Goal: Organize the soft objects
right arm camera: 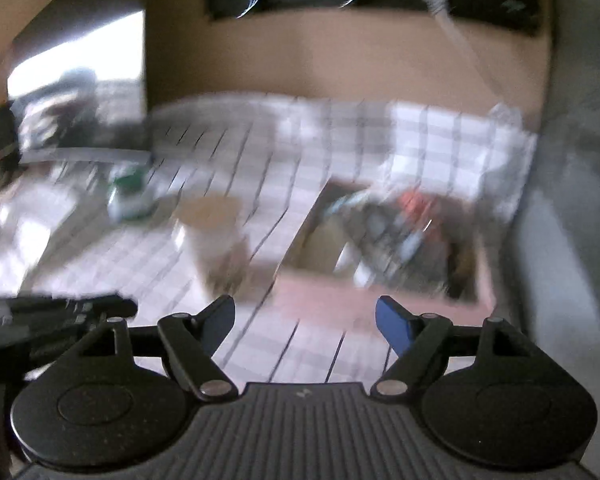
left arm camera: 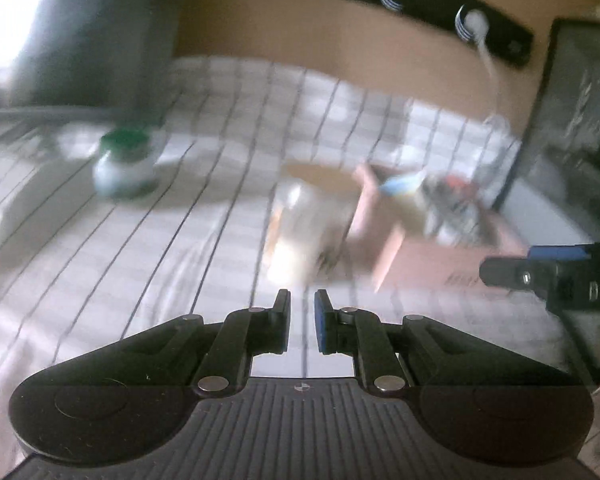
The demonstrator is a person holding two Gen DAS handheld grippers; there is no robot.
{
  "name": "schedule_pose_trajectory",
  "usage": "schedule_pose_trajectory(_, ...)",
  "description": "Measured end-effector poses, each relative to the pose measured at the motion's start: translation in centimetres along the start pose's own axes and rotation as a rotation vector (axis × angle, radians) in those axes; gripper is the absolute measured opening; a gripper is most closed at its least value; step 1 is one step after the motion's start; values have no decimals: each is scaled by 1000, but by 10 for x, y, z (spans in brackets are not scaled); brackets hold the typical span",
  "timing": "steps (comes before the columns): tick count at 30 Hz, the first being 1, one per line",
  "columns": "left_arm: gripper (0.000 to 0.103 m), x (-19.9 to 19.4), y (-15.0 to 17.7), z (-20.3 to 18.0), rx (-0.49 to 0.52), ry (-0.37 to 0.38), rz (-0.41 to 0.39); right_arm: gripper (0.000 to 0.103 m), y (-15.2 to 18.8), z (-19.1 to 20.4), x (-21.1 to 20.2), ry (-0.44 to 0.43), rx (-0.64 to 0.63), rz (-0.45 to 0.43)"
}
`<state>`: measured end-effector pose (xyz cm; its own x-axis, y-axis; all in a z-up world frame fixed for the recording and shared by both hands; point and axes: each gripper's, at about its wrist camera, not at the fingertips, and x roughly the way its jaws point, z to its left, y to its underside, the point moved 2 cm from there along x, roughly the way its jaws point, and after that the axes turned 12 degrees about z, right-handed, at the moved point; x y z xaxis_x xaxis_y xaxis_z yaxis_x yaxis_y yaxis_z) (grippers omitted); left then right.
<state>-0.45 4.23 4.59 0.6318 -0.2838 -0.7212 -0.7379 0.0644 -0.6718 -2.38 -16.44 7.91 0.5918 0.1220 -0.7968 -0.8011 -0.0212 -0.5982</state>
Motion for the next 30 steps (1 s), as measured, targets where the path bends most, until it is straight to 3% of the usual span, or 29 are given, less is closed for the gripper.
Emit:
schedule_pose_trajectory(5,15,11,35,-11,-32,-100,37,78,39,12,38,-13,-83,118)
schedule_pose_trajectory(11,17,24,51,-25,-51,-162,47,79,54,19,72,-38,-129,186)
schedule_pose_trajectory(14,17,25,56,-27,-54,-184,32,87,55,19,74,-25,-124,157)
schedule_pose_trajectory(17,17,25,57,-27,-77,-177,19,103,56,14,80,-2,-89,138)
schedule_pose_trajectory(22,17,26,59,-30,-93,-188,-4,103,56,2,84,3,-26,114)
schedule_pose_trajectory(27,17,30,57,-42,-23,-254,8,103,52,1,87,-32,-74,99)
schedule_pose_trajectory(30,17,32,55,-42,-59,-257,6,103,53,-1,88,-52,-96,77)
